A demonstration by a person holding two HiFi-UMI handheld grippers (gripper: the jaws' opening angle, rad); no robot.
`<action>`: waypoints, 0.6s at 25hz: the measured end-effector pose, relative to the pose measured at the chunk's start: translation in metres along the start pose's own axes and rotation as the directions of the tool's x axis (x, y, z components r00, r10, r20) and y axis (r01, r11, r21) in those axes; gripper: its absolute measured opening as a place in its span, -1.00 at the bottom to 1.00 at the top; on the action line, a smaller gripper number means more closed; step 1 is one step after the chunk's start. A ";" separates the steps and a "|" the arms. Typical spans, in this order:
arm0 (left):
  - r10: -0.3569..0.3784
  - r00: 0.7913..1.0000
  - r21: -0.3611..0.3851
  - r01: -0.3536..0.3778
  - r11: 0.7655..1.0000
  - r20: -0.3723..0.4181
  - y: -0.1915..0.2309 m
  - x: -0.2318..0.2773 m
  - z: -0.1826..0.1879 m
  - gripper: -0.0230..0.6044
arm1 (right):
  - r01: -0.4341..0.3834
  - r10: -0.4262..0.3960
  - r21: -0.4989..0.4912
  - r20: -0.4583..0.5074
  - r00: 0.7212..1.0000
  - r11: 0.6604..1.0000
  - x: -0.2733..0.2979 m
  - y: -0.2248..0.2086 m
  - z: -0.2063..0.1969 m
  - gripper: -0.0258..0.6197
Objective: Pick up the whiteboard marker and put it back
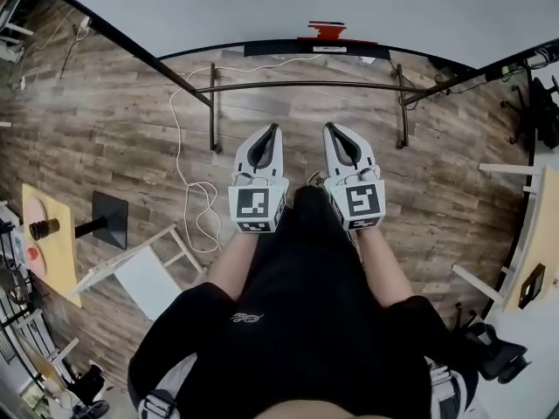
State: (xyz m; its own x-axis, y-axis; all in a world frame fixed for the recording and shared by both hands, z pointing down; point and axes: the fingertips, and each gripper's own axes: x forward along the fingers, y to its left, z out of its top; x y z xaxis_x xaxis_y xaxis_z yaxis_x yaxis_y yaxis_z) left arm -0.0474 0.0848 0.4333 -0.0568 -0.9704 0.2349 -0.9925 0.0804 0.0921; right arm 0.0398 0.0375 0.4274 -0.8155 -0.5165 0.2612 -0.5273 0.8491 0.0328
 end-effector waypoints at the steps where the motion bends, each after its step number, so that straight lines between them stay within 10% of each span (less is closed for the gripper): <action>1: -0.016 1.000 -0.004 0.016 1.000 0.011 -0.003 -0.002 0.001 -0.91 | 0.013 -0.013 -0.008 0.005 1.000 1.000 -0.009 0.001 0.003 -0.91; 15: -0.031 0.988 0.013 0.030 0.999 0.150 -0.032 -0.031 0.065 -0.91 | 0.114 -0.108 -0.023 0.166 0.980 0.993 -0.058 -0.011 0.070 -0.91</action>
State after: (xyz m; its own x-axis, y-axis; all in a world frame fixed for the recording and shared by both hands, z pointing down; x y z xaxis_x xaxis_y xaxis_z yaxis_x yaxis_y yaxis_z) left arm -0.0212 0.0973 0.3597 -0.0412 -0.9956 0.0840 -0.9951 0.0485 0.0865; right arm 0.0764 0.0507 0.3442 -0.7818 -0.6166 0.0921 -0.6109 0.7872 0.0846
